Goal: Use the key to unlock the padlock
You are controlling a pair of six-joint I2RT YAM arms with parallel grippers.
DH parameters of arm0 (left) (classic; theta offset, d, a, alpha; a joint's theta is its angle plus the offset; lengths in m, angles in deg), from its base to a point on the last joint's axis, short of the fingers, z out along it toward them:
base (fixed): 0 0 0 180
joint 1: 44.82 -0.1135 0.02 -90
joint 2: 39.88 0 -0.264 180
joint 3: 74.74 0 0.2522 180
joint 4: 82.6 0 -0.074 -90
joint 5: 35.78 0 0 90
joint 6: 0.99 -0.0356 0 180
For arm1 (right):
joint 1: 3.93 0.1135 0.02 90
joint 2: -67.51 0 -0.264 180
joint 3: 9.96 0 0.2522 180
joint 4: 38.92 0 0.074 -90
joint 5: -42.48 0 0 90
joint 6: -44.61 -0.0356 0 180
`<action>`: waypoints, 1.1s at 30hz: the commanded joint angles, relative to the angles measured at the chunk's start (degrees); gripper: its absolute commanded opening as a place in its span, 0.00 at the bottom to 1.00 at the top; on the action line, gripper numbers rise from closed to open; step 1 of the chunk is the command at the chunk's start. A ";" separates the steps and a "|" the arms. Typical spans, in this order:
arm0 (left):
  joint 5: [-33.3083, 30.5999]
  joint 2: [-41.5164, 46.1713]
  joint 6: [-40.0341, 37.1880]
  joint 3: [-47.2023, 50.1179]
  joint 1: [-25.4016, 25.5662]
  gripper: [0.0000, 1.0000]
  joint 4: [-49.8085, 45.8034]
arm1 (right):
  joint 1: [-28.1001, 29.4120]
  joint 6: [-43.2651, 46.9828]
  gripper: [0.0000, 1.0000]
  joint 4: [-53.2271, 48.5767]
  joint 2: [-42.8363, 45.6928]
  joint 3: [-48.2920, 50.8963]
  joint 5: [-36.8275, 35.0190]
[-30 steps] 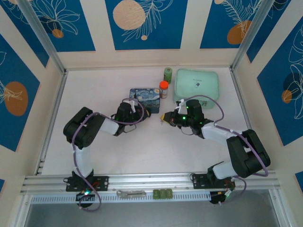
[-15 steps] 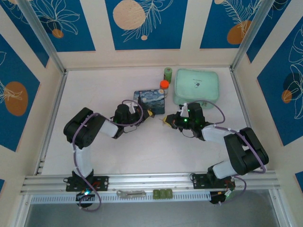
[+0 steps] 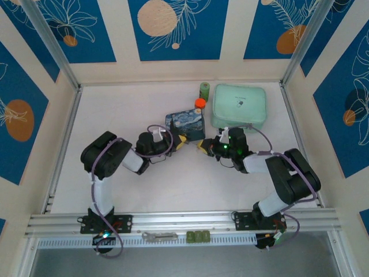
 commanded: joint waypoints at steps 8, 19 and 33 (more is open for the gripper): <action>0.86 3.24 1.15 1.28 0.42 0.00 6.01 | 1.31 -2.37 0.00 10.02 -4.77 -0.85 1.57; 0.84 2.63 1.02 1.45 0.42 0.00 6.01 | 2.40 -1.43 0.00 11.36 -4.39 -0.95 2.14; 5.19 3.89 0.85 0.34 0.95 0.00 6.01 | 3.14 -2.33 0.00 11.33 -8.41 -5.05 3.18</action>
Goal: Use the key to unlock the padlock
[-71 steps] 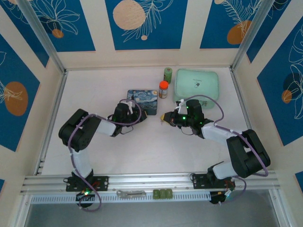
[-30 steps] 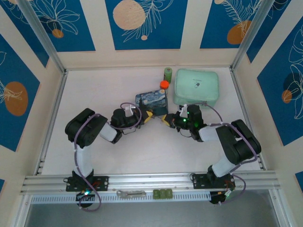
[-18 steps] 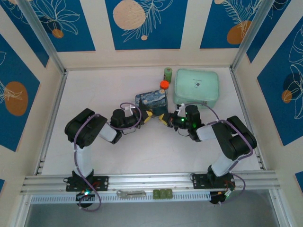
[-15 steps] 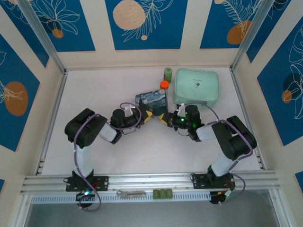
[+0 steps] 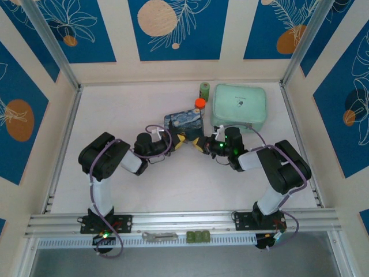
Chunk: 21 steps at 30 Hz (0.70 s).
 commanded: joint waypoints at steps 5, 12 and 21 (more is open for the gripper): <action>8.44 3.03 0.52 -1.64 1.81 0.00 4.59 | 2.13 0.53 0.00 -1.13 -3.11 -6.31 2.28; 11.16 2.74 0.82 -2.34 2.10 0.00 4.59 | 2.92 0.37 0.00 -3.19 -6.30 -10.95 6.79; 17.28 3.53 1.79 -3.58 2.17 0.00 4.59 | 2.66 10.38 0.00 -11.23 -6.20 -14.95 6.69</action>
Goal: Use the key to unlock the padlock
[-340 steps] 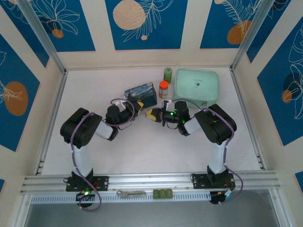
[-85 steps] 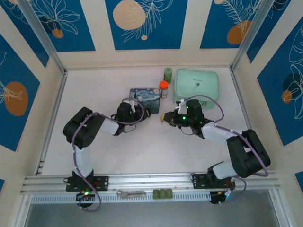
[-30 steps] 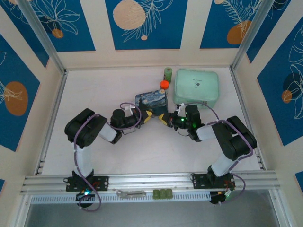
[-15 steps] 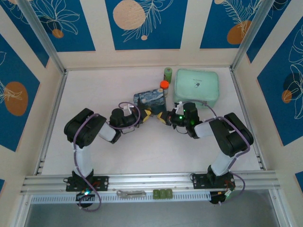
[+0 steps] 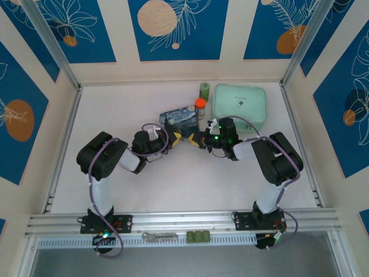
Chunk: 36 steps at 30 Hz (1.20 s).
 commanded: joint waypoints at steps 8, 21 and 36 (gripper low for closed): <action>19.89 3.82 1.55 -3.62 4.62 0.00 6.42 | 3.15 5.67 0.00 -1.86 -1.08 -7.39 1.54; 21.08 3.32 -6.75 -2.59 3.71 0.00 6.41 | 4.28 -34.72 0.00 20.40 -9.17 1.30 2.11; 26.95 9.66 -19.45 -1.60 0.52 0.00 6.42 | 11.32 -72.50 0.00 40.51 -12.63 8.14 -6.23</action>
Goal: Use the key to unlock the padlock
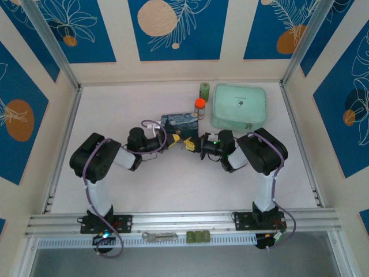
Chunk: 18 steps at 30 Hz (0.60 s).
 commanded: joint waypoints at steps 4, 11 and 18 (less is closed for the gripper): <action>16.67 5.12 -7.11 -2.25 4.12 0.00 11.97 | 10.15 -28.10 0.00 2.46 -2.16 -2.38 -6.96; 16.99 4.04 -10.05 -1.62 3.78 0.00 11.98 | 12.71 -31.59 0.00 3.53 -3.48 -2.71 -10.41; 15.37 2.80 -5.77 -1.19 2.39 0.00 11.98 | 8.91 -21.59 0.01 2.99 -3.92 -1.26 -7.23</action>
